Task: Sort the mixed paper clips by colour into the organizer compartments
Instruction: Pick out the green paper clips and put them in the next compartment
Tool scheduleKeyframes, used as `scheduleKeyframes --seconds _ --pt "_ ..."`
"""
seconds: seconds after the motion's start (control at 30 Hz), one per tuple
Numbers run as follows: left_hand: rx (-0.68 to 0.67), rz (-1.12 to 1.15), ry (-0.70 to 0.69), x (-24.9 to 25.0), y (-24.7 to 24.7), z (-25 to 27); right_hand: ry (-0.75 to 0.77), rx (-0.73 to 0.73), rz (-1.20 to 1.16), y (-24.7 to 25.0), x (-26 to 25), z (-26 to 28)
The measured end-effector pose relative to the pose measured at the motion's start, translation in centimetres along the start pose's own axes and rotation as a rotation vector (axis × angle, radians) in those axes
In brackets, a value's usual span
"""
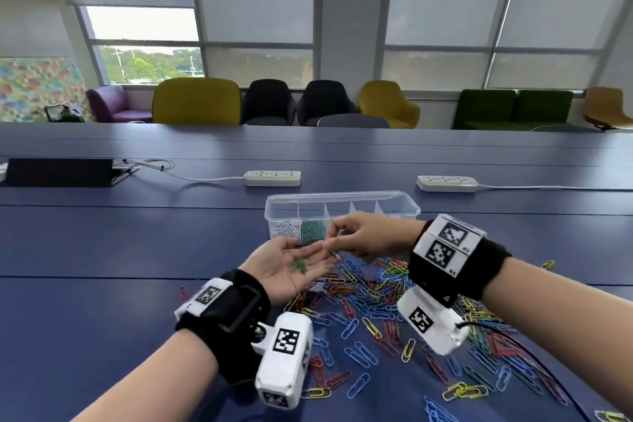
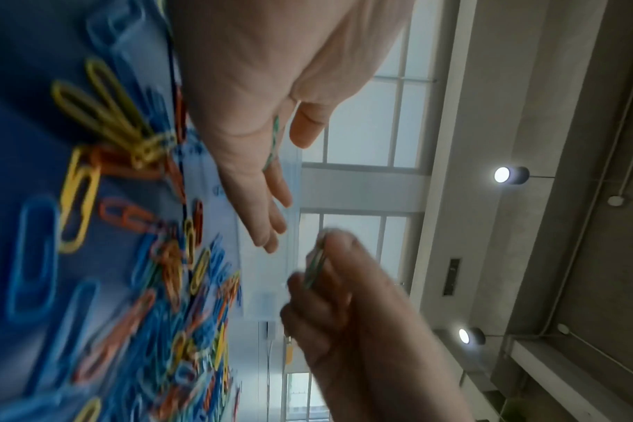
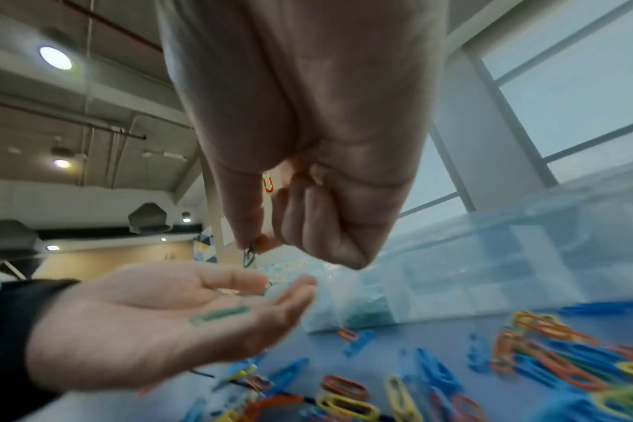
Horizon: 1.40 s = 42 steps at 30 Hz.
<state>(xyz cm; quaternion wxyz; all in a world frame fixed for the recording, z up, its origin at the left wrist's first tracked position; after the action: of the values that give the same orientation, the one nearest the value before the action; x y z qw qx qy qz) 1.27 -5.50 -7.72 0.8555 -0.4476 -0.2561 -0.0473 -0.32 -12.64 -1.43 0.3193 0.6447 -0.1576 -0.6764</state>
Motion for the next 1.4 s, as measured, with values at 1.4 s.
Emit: scheduleKeyframes --seconds 1.4 --pt "0.322 -2.22 -0.205 -0.1 -4.4 -0.8 -0.005 -0.209 0.538 -1.6 4.9 3.3"
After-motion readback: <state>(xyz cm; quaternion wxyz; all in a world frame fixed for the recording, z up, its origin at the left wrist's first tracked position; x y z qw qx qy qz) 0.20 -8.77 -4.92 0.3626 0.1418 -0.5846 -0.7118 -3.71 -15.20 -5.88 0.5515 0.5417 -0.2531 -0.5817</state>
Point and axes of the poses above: each hand's wrist, its own z-axis away from the middle knuckle, its own y-axis out of the back of the hand, x = y × z, the point moved 10 cm from there along -z, towards the middle knuckle, and after that the axes turned 9 degrees about y, right-handed, at the moved point
